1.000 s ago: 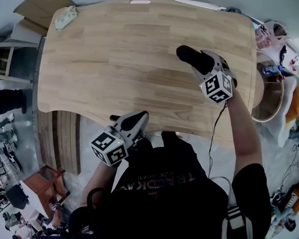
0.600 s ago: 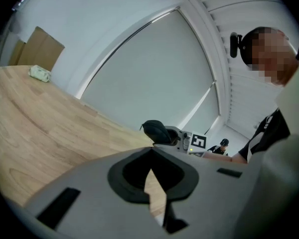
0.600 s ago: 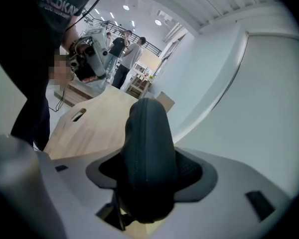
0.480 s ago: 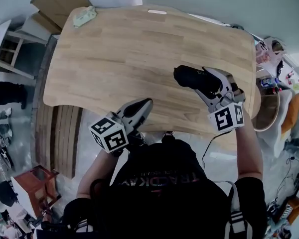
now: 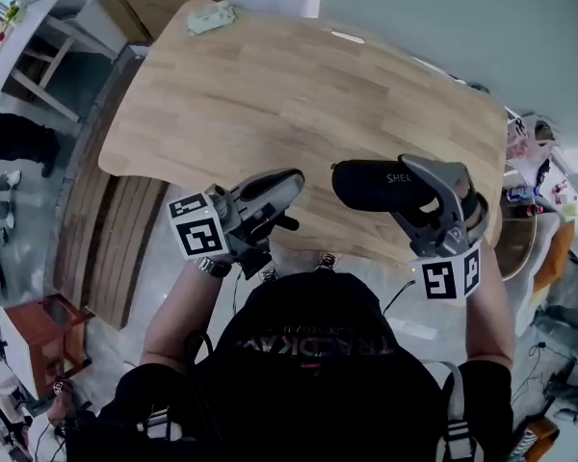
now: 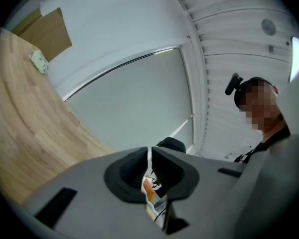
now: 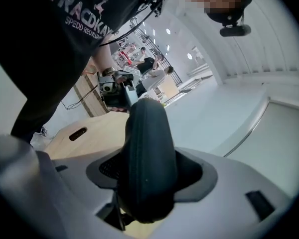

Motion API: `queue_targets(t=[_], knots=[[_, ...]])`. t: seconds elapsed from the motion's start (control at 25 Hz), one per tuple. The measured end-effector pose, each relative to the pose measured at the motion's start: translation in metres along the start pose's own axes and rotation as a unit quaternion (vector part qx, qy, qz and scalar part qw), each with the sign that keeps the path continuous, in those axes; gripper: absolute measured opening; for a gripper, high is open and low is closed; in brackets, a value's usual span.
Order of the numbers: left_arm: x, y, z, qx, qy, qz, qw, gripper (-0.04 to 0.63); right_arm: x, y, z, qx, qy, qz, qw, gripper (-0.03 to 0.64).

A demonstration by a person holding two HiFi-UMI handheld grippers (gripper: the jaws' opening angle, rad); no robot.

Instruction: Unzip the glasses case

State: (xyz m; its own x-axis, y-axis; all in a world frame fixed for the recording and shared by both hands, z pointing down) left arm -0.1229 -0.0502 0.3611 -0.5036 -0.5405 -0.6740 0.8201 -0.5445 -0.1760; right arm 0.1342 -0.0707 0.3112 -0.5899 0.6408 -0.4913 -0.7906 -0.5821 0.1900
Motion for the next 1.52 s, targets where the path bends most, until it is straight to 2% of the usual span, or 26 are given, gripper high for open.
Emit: queue_targets(t=[0.08,0.16,0.32,0.48,0.64,0.72,0.76,0.84,0.92,0.96,1.08,1.28,1.4,1.52], knots=[[0.003,-0.004,-0.002,-0.032,-0.004,0.003,0.9995,0.044,0.013,0.002,0.001,0.002,-0.011,-0.013,1.000,0.290],[0.004,-0.006,-0.005,-0.066,-0.012,0.010,0.9977,0.110,0.026,0.005,0.002,0.004,-0.018,-0.027,0.999,0.290],[0.004,-0.011,-0.013,-0.128,-0.026,0.009,0.9914,0.147,0.048,0.006,0.004,0.005,-0.022,-0.054,0.998,0.290],[0.005,-0.015,-0.021,-0.211,-0.055,-0.010,0.9759,0.161,0.062,0.005,0.006,0.014,-0.010,-0.072,0.997,0.290],[0.008,-0.016,-0.026,-0.280,-0.087,-0.028,0.9556,0.161,0.067,0.005,0.009,0.026,0.020,-0.087,0.996,0.290],[0.009,-0.016,-0.029,-0.302,-0.101,-0.029,0.9476,0.160,0.069,0.006,0.011,0.030,0.034,-0.091,0.995,0.290],[0.010,-0.016,-0.030,-0.305,-0.106,-0.030,0.9461,0.160,0.069,0.006,0.011,0.030,0.038,-0.091,0.995,0.290],[0.013,-0.018,-0.030,-0.298,-0.104,-0.034,0.9482,0.110,0.069,0.009,0.010,0.029,0.040,-0.088,0.995,0.290],[0.017,-0.020,-0.030,-0.273,-0.089,-0.035,0.9571,0.077,0.065,0.011,0.010,0.033,0.040,-0.071,0.996,0.290],[0.019,-0.021,-0.030,-0.255,-0.077,-0.034,0.9632,0.015,0.064,0.012,0.010,0.033,0.040,-0.065,0.997,0.290],[0.024,-0.024,-0.031,-0.207,-0.039,-0.028,0.9771,0.014,0.064,0.018,0.009,0.028,0.037,-0.061,0.997,0.290],[0.029,-0.028,-0.038,-0.138,0.030,-0.014,0.9899,0.013,0.064,0.022,0.009,0.021,0.039,-0.056,0.997,0.290],[0.032,-0.027,-0.042,-0.079,0.088,0.002,0.9930,0.012,0.061,0.026,0.009,0.021,0.037,-0.043,0.998,0.289],[0.033,-0.027,-0.042,-0.035,0.113,0.013,0.9929,0.012,0.057,0.032,0.011,0.023,0.031,-0.019,0.999,0.288]])
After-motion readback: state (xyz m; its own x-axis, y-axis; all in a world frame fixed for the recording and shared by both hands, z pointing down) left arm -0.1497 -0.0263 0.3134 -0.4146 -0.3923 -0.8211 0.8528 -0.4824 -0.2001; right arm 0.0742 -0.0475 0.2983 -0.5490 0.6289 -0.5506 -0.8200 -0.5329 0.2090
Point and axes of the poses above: the fingertips, and each gripper's own axes: y forward along the fingers, z to its left, x out of its top, the point moved 9 cm from there along -y, backward along the fingers, and after that the axes turned 6 degrees about -x, right-handed, at the moved point
